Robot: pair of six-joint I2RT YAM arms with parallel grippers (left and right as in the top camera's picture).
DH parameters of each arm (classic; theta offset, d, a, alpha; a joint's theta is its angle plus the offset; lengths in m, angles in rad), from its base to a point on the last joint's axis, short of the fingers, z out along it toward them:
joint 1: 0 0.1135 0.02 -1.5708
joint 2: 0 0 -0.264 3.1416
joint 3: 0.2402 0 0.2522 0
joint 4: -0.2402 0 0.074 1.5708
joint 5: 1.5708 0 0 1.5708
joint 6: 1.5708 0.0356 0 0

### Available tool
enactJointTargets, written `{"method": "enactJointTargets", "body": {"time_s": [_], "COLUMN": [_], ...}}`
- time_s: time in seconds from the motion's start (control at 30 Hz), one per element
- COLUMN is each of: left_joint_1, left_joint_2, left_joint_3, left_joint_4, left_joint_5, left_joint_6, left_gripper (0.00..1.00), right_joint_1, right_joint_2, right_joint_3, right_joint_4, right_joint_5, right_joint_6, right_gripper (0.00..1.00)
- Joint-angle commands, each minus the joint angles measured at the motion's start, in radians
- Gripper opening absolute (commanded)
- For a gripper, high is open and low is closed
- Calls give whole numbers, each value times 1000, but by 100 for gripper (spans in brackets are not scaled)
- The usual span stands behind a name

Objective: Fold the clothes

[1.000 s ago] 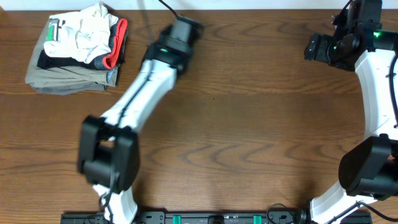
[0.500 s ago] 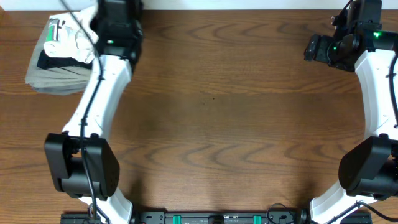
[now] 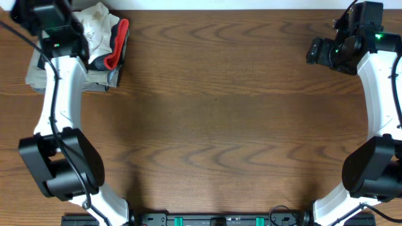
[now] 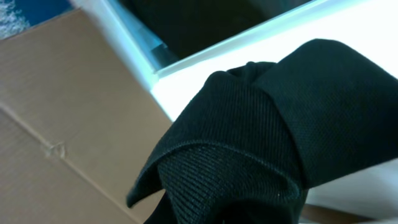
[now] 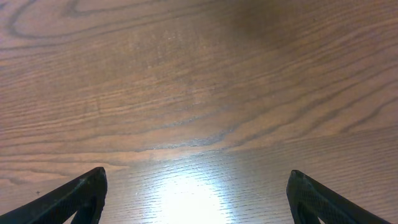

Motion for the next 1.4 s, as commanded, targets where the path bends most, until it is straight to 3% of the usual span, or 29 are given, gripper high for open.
{"method": "enactJointTargets", "body": {"time_s": [0.0,0.2,0.7,1.0,1.37], "left_joint_1": [37,97,176,127,9], "left_joint_2": [57,142,209,209,209], "left_joint_3": [24,24,24,24,24], "left_joint_4": [69,126,119,-108,-133], "left_joint_5": [23,50,41,58,57], "left_joint_6": [57,143,111,-97,-170], "left_gripper": [6,6,6,6,6], "right_joint_1": [-3,4,48,48,50], "right_joint_2": [2,1,1,1,2], "right_joint_3": [-8,-8,-8,-8,-8], "right_joint_4": [-4,-7,-7,-4,-4], "right_joint_5": [-8,-8,-8,-8,-8], "right_joint_6": [-4,-4,-4,-4,-4], "right_gripper": [90,90,89,89,89]}}
